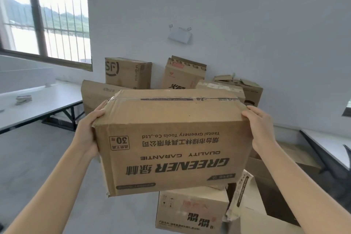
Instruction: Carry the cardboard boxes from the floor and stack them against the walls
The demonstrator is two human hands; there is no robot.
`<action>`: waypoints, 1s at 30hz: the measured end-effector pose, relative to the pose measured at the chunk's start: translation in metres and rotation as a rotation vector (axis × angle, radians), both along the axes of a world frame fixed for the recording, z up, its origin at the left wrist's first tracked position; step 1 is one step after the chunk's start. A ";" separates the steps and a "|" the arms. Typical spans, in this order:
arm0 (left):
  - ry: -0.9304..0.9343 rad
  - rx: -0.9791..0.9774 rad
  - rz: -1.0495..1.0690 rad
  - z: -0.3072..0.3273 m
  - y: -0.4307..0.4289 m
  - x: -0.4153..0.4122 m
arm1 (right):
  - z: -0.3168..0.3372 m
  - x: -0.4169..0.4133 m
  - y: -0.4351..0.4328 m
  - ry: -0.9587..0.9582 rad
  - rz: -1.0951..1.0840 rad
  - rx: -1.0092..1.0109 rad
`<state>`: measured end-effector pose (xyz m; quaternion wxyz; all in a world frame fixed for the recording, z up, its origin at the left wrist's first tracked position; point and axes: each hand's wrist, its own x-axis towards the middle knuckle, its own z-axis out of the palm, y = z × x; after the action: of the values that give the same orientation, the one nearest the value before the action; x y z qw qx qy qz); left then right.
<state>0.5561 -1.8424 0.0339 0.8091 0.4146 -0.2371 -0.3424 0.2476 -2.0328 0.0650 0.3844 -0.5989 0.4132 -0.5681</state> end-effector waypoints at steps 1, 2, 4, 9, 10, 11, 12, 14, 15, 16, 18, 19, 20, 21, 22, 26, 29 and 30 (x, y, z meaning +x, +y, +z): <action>-0.012 -0.009 0.002 0.003 -0.026 0.004 | 0.004 0.005 -0.025 -0.007 0.004 -0.005; -0.031 -0.018 0.001 0.008 -0.052 0.009 | 0.009 0.008 -0.050 -0.020 0.007 -0.007; -0.065 -0.025 -0.008 0.018 -0.101 0.014 | 0.017 0.013 -0.098 -0.046 -0.016 -0.012; -0.095 -0.075 0.033 0.042 -0.209 0.031 | 0.040 0.023 -0.190 -0.152 -0.070 -0.049; -0.099 -0.088 0.031 0.046 -0.229 0.033 | 0.044 0.024 -0.206 -0.171 -0.079 -0.066; -0.102 -0.111 0.020 0.051 -0.250 0.036 | 0.049 0.024 -0.221 -0.184 -0.090 -0.089; -0.100 -0.137 0.010 0.055 -0.272 0.039 | 0.055 0.026 -0.236 -0.194 -0.105 -0.112; -0.105 -0.180 -0.010 0.063 -0.314 0.044 | 0.064 0.029 -0.268 -0.213 -0.151 -0.152; -0.114 -0.207 -0.025 0.066 -0.335 0.046 | 0.068 0.031 -0.283 -0.218 -0.175 -0.174; -0.116 -0.235 -0.041 0.069 -0.355 0.048 | 0.071 0.033 -0.297 -0.219 -0.193 -0.197; -0.088 -0.279 -0.076 0.074 -0.397 0.055 | 0.080 0.038 -0.327 -0.217 -0.221 -0.251; -0.073 -0.293 -0.092 0.076 -0.418 0.060 | 0.084 0.042 -0.341 -0.216 -0.234 -0.274; -0.065 -0.304 -0.110 0.080 -0.439 0.066 | 0.088 0.045 -0.356 -0.215 -0.246 -0.295; -0.064 -0.318 -0.135 0.086 -0.460 0.072 | 0.095 0.049 -0.371 -0.212 -0.260 -0.315; -0.068 -0.326 -0.157 0.094 -0.484 0.078 | 0.103 0.052 -0.386 -0.207 -0.278 -0.329; -0.150 -0.387 -0.246 0.128 -0.577 0.096 | 0.127 0.057 -0.449 -0.214 -0.360 -0.388; -0.163 -0.443 -0.307 0.141 -0.646 0.101 | 0.130 0.055 -0.495 -0.164 -0.439 -0.440; -0.150 -0.422 -0.307 0.140 -0.671 0.104 | 0.127 0.055 -0.511 -0.099 -0.463 -0.438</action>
<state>0.6599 -2.5133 0.1741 0.7963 0.2202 -0.4226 -0.3726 0.3023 -2.5434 0.1921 0.1265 -0.5290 0.3873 -0.7444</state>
